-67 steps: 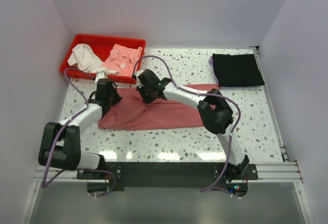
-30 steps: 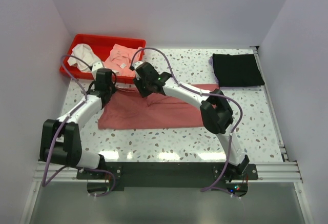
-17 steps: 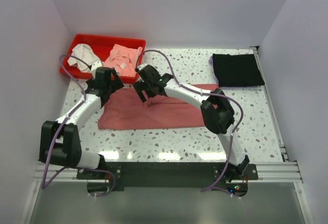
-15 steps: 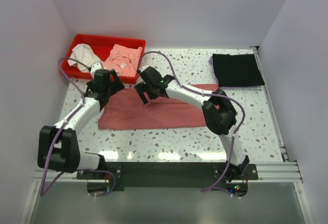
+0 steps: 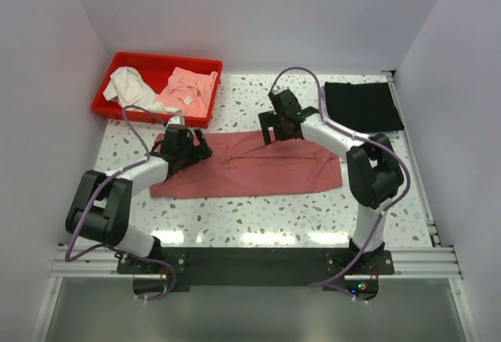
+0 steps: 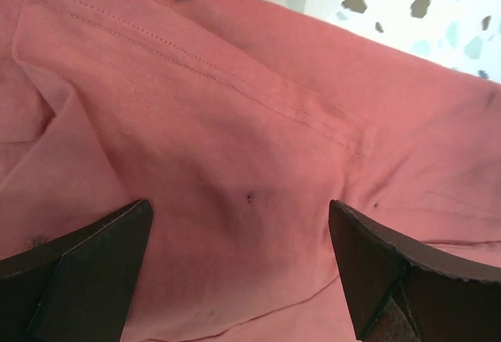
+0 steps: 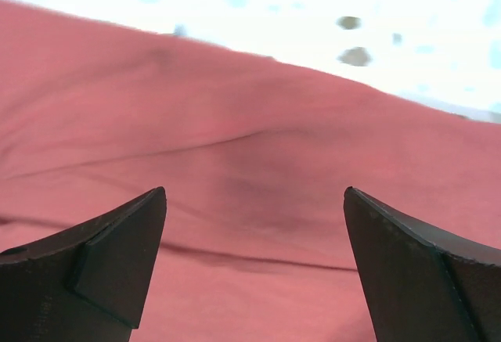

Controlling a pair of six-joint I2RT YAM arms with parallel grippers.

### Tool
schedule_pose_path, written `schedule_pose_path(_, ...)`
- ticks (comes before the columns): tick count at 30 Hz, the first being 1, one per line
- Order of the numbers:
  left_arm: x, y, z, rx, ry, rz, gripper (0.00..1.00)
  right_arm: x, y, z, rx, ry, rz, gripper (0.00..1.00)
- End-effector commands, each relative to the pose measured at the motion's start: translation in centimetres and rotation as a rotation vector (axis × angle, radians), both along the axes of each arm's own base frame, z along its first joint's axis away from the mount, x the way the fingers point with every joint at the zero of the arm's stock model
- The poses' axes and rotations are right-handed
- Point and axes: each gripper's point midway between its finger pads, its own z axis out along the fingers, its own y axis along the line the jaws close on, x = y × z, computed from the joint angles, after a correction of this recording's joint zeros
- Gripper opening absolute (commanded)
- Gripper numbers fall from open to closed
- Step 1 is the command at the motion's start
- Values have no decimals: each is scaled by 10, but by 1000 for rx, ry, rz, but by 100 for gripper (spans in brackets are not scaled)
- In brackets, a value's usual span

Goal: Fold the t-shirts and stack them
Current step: Fold the tshirt

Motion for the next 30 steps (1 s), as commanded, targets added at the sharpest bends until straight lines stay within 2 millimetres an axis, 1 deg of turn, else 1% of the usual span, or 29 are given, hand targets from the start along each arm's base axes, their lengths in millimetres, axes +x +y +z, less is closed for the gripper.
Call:
schedule_pose_path(1, 24, -9, 14, -41, -67, 7, 100, 12, -16, -10, 35, 25, -49, 99)
schedule_pose_path(2, 24, -9, 11, -42, -57, 10, 100, 18, -25, -14, 25, 32, -70, 99)
schedule_pose_path(4, 21, -9, 2, -46, -34, 11, 100, 20, -36, -28, 5, 72, -116, 99)
schedule_pose_path(5, 19, -9, -1, -45, -27, 12, 100, 17, -38, -32, 0, 93, -128, 99)
schedule_pose_path(7, 15, -9, -9, -47, -7, 16, 100, 2, -42, -41, -4, 139, -127, 99)
schedule_pose_path(9, 12, -12, -13, -58, 2, 9, 100, -9, -41, -46, 28, 164, -128, 99)
schedule_pose_path(10, 12, -15, -14, -64, 1, 4, 100, -22, -46, -58, 17, 198, -134, 99)
schedule_pose_path(11, 12, -16, -15, -63, 4, 2, 100, -27, -47, -56, 32, 197, -140, 99)
schedule_pose_path(12, 10, -19, -16, -57, 7, -6, 100, -35, -48, -59, 44, 217, -157, 99)
schedule_pose_path(13, 9, -19, -19, -51, 13, -6, 100, -49, -52, -68, 39, 250, -157, 99)
schedule_pose_path(14, 9, -19, -20, -44, 16, -6, 100, -55, -53, -64, 54, 247, -157, 99)
schedule_pose_path(15, 8, -19, -22, -41, 18, -2, 100, -63, -50, -63, 93, 262, -151, 99)
schedule_pose_path(16, 8, -20, -24, -40, 24, -4, 100, -82, -55, -74, 93, 306, -156, 99)
schedule_pose_path(17, 7, -22, -25, -44, 28, -6, 100, -92, -56, -75, 107, 319, -157, 99)
schedule_pose_path(18, 5, -27, -26, -49, 34, -20, 100, -94, -55, -62, 144, 282, -164, 99)
schedule_pose_path(19, 4, -30, -27, -47, 35, -27, 100, -120, -57, -73, 156, 339, -150, 99)
schedule_pose_path(20, 3, -33, -28, -44, 37, -31, 100, -128, -59, -71, 166, 342, -145, 99)
schedule_pose_path(21, 1, -42, -30, -42, 43, -54, 100, -136, -60, -62, 178, 327, -142, 99)
schedule_pose_path(22, -1, -46, -32, -38, 49, -65, 100, -155, -62, -67, 157, 348, -126, 99)
schedule_pose_path(23, -1, -52, -32, -42, 52, -77, 100, -165, -64, -67, 141, 354, -116, 99)
schedule_pose_path(24, -3, -63, -34, -49, 60, -106, 100, -177, -66, -62, 129, 354, -106, 99)
schedule_pose_path(25, -3, -69, -34, -51, 63, -120, 100, -196, -65, -67, 99, 376, -74, 99)
schedule_pose_path(26, -4, -76, -35, -54, 66, -135, 100, -206, -64, -67, 95, 388, -60, 99)
schedule_pose_path(27, -5, -91, -32, -64, 63, -165, 100, -218, -62, -68, 100, 409, -65, 99)
schedule_pose_path(28, -7, -97, -37, -61, 76, -179, 100, -234, -59, -69, 110, 426, -38, 99)
schedule_pose_path(29, -8, -106, -38, -62, 77, -198, 100, -244, -53, -67, 149, 453, -19, 99)
schedule_pose_path(30, -9, -122, -34, -69, 70, -232, 100, -250, -46, -66, 189, 463, -17, 99)
